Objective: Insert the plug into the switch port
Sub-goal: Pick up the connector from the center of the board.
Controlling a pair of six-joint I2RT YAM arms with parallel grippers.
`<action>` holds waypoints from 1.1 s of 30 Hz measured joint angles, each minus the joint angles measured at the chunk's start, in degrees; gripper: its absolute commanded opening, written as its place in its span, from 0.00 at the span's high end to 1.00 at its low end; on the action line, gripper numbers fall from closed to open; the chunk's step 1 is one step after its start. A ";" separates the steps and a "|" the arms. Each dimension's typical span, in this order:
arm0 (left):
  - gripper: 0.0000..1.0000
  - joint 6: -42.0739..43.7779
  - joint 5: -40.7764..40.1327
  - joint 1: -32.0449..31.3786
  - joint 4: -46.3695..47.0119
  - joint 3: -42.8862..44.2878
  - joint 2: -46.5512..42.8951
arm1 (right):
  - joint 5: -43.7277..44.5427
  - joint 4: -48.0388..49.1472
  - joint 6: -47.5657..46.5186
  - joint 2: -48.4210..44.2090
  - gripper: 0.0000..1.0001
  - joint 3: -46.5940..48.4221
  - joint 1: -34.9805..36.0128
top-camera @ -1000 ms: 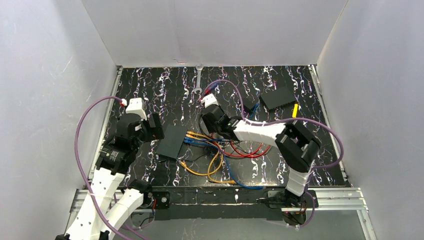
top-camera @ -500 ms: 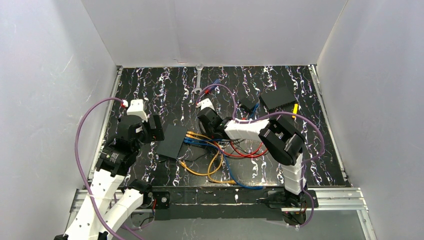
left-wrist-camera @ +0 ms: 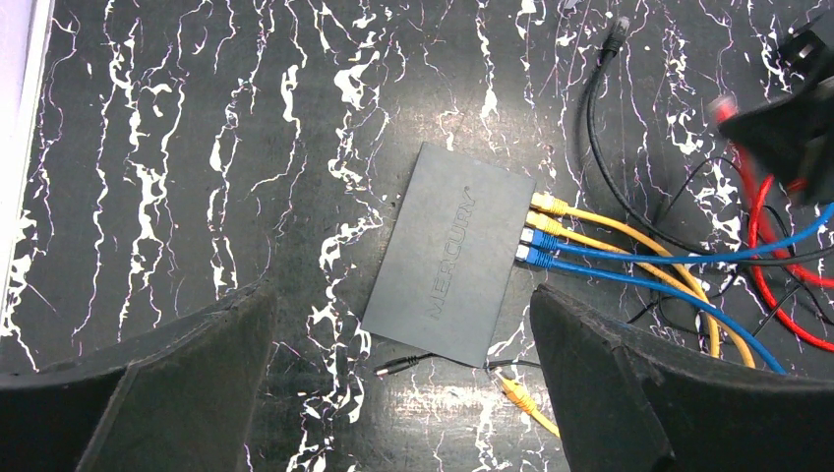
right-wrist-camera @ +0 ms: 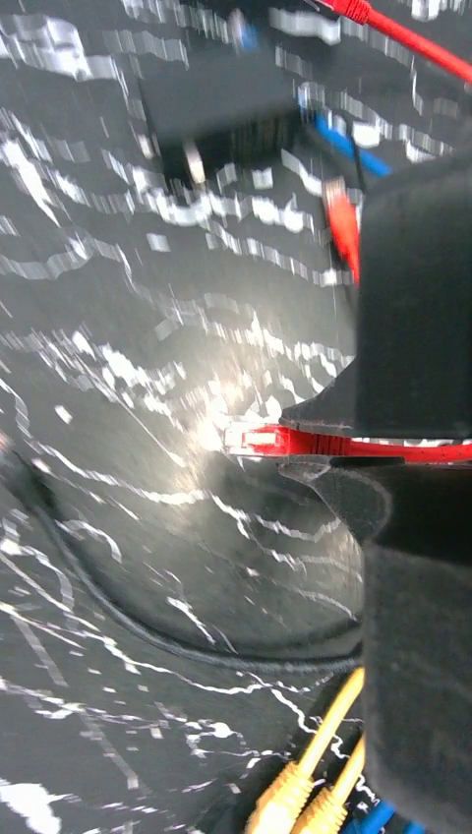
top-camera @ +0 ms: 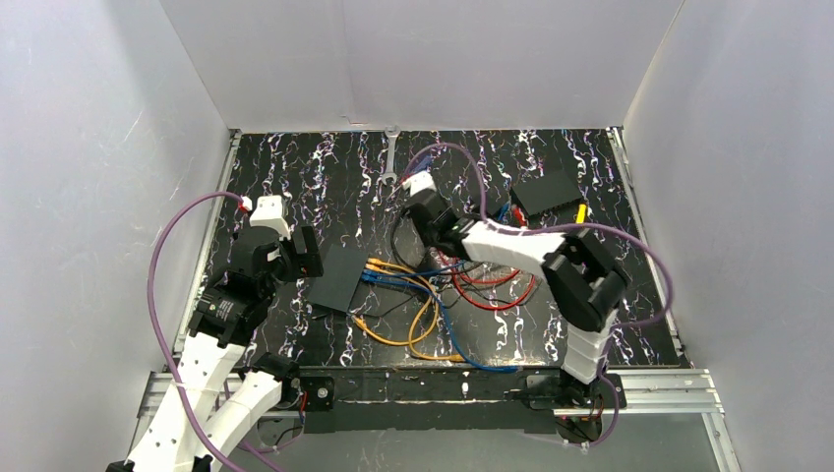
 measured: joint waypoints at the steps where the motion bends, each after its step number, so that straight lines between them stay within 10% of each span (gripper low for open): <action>1: 0.02 0.00 0.00 0.00 0.00 0.00 0.00 | 0.00 -0.42 -0.72 -1.86 0.99 0.00 -0.90; 19: 0.02 0.00 -0.04 0.00 0.00 0.00 -0.07 | 5.46 -0.48 -22.49 -30.69 0.99 10.14 -11.67; 33: 0.02 -0.02 -0.22 0.00 0.00 -0.02 1.01 | -27.74 -0.59 -23.74 -32.06 0.99 -0.28 -9.97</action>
